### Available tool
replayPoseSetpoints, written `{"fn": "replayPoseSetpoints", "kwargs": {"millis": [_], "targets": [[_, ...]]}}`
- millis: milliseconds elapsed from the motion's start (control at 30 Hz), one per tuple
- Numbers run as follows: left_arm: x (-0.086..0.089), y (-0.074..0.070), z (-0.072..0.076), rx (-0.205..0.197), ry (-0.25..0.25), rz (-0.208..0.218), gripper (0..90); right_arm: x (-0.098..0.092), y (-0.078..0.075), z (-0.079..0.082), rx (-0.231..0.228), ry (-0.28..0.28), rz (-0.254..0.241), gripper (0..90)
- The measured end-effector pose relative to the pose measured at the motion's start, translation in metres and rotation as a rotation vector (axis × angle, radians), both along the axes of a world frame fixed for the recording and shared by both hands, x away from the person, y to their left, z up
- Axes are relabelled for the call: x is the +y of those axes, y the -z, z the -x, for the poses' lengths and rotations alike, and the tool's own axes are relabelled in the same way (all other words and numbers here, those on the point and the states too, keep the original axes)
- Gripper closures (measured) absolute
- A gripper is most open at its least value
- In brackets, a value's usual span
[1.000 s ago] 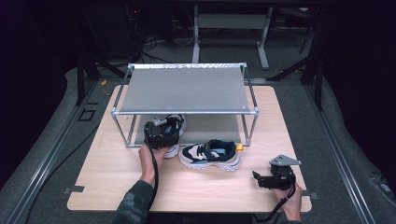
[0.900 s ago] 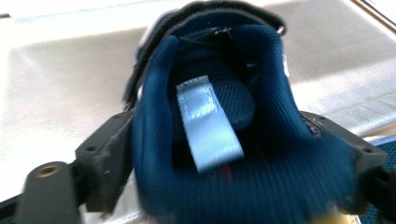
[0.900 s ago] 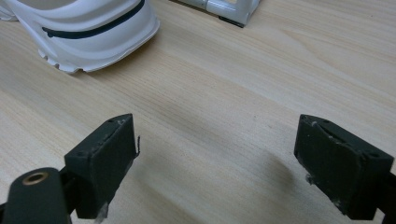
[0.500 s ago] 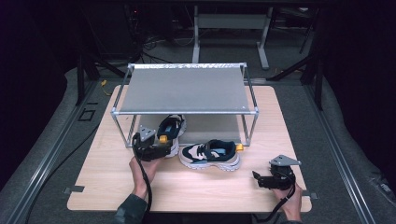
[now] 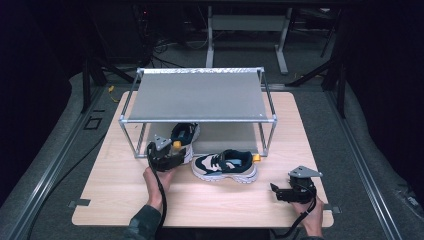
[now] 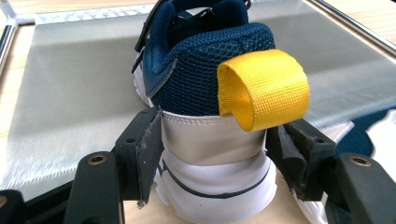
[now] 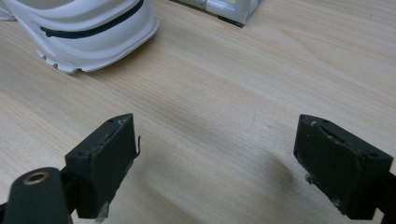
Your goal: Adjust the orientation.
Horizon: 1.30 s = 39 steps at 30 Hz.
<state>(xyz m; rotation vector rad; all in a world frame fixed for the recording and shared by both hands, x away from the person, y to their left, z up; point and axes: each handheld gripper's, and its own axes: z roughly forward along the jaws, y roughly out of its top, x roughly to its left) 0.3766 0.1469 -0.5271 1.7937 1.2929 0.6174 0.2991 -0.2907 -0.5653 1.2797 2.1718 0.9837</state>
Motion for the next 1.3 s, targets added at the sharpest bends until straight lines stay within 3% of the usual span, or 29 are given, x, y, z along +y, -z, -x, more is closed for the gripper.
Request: {"fn": "replayPoseSetpoints", "kwargs": {"millis": [300,667,900,967,1200,1300], "targets": [[-0.012,0.006,-0.021,-0.017,-0.009,-0.008,37.1,0.000,0.000,0.000,0.000,-0.003,-0.003,12.5],[-0.029,0.012,-0.030,-0.035,-0.021,0.001,39.9,0.000,0.000,0.000,-0.002,-0.006,-0.011,12.5],[-0.029,0.012,-0.034,-0.027,-0.017,0.008,38.8,0.000,0.000,0.001,0.002,-0.008,-0.010,12.5],[-0.025,0.009,-0.031,-0.027,-0.013,0.012,29.5,0.000,-0.001,0.001,0.002,-0.009,-0.008,12.4],[-0.012,0.000,-0.015,-0.004,0.023,-0.007,16.2,0.000,0.000,0.001,-0.001,-0.021,-0.007,12.4],[-0.002,0.000,-0.009,0.008,0.038,-0.017,15.0,0.000,0.000,0.001,-0.002,-0.033,-0.010,12.3]]}}
